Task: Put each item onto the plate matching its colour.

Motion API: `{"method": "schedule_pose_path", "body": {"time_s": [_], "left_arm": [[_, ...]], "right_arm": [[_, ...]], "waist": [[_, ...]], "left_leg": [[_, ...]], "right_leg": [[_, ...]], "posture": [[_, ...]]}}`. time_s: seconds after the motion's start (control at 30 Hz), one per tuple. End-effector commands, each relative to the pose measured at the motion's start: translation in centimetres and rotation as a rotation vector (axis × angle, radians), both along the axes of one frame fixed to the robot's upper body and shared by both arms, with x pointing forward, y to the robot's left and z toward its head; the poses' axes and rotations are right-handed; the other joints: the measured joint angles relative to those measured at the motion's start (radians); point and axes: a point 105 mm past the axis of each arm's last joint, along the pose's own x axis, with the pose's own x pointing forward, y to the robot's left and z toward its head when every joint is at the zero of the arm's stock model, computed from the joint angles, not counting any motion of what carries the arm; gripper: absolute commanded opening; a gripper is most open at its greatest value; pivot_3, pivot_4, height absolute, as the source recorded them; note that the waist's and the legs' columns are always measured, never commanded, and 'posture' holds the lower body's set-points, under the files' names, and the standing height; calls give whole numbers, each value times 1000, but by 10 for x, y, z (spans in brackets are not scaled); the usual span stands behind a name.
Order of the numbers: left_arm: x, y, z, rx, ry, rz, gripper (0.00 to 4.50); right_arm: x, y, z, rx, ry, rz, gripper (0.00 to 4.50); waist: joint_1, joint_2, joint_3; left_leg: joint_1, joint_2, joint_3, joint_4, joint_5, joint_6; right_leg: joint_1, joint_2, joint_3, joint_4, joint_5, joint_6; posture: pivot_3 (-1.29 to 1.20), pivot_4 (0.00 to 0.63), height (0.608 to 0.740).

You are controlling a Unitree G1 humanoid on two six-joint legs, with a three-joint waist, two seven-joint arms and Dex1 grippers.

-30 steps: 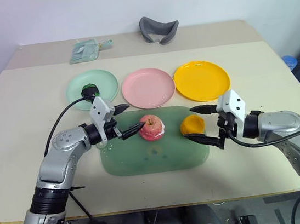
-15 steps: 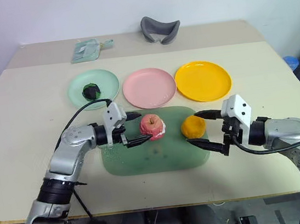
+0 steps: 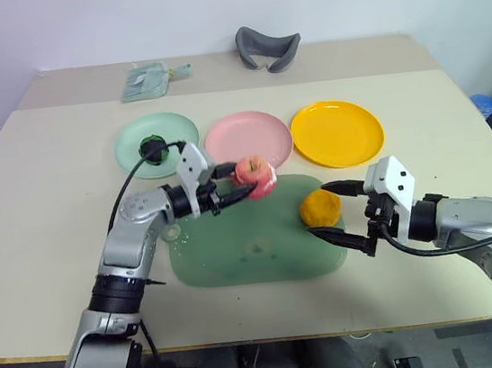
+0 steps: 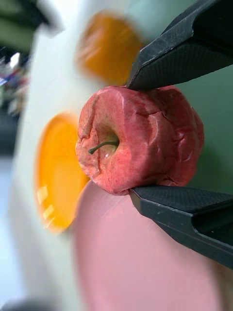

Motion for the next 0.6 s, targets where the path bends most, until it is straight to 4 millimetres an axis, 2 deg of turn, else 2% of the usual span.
{"method": "schedule_pose_path", "body": {"time_s": [0.03, 0.2, 0.3, 0.33, 0.37, 0.5, 0.6], "left_arm": [[32, 8, 27, -55, -76, 184, 2779], [74, -1, 20, -12, -37, 368, 2779], [82, -12, 10, -14, 9, 393, 3739], [83, -14, 7, -6, 16, 392, 4253], [83, -15, 5, 3, 12, 394, 4441], [70, -15, 13, -34, -38, 323, 4441], [35, -22, 24, -79, -51, 84, 4441]], "right_arm": [[3, 5, 12, -1, -70, 16, 4500], [14, 13, 13, -6, -94, 35, 4500], [19, 16, 16, -2, -109, 38, 4500], [19, 17, 16, -1, -111, 39, 4500], [19, 18, 16, 0, -113, 40, 4500], [18, 11, 19, 1, -124, 15, 4500], [16, 4, 17, 2, -121, -17, 4500]], "waist": [[0, 0, 0], [1, -1, 0], [0, -1, 1], [0, -1, 1], [0, -1, 1], [-2, -1, 1], [-2, -1, 1]], "left_leg": [[0, 0, 0, 0, 0, 0], [0, -1, 0, 0, 0, -1], [0, -2, 0, 0, 0, 0], [-1, -2, 0, 0, 0, 0], [-1, -2, 1, 0, 0, 0], [-2, -1, 1, 0, 1, -1], [-2, -1, 1, 0, 1, -1]], "right_leg": [[0, 0, 0, 0, 0, 0], [0, 2, 0, 0, 0, 0], [-1, 2, -1, 0, 0, 0], [-1, 2, -1, 0, 0, 0], [-2, 2, -1, 0, 0, 0], [-3, 2, -1, 0, 0, 0], [-3, 0, 0, 1, 0, 0]], "posture": [[0, 150, 740], [0, 150, 740], [0, 150, 740], [0, 150, 740], [0, 150, 740], [0, 150, 740], [0, 150, 740]]}}
